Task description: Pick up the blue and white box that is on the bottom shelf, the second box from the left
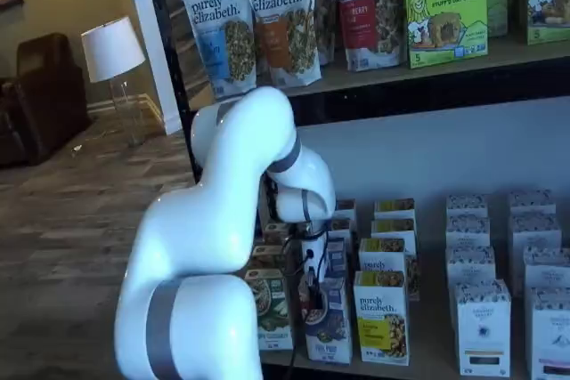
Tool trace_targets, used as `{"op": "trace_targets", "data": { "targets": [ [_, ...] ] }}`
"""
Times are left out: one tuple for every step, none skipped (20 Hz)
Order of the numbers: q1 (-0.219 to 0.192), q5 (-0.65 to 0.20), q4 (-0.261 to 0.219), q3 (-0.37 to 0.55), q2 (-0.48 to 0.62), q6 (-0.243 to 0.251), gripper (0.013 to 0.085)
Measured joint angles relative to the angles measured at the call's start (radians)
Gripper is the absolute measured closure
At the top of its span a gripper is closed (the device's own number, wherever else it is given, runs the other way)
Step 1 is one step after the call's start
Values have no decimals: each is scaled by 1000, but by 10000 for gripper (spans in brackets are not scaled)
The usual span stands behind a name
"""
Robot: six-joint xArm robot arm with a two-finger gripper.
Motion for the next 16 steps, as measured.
{"op": "trace_targets", "data": {
  "targets": [
    [0, -2, -2, 2, -1, 2, 290],
    [0, -7, -5, 6, -2, 4, 290],
    [0, -14, -9, 10, -3, 7, 290],
    [0, -17, -9, 13, -4, 7, 290],
    [0, -20, -9, 15, -5, 7, 290],
    [0, -23, -8, 18, -6, 6, 290],
    [0, -26, -7, 21, -7, 5, 290],
    [0, -29, -6, 23, -8, 4, 290],
    [-1, -32, -5, 26, -9, 3, 290],
    [-1, -35, -5, 28, -9, 2, 290],
    [-2, -36, -4, 29, -10, 1, 290],
    [-2, -37, -5, 31, -11, 2, 290],
    [-2, -38, -8, 32, -11, 4, 290],
    [-2, -40, -10, 34, -12, 5, 290],
    [-3, -40, -10, 35, -12, 5, 290],
    [-3, -40, -9, 35, -12, 4, 290]
  ]
}}
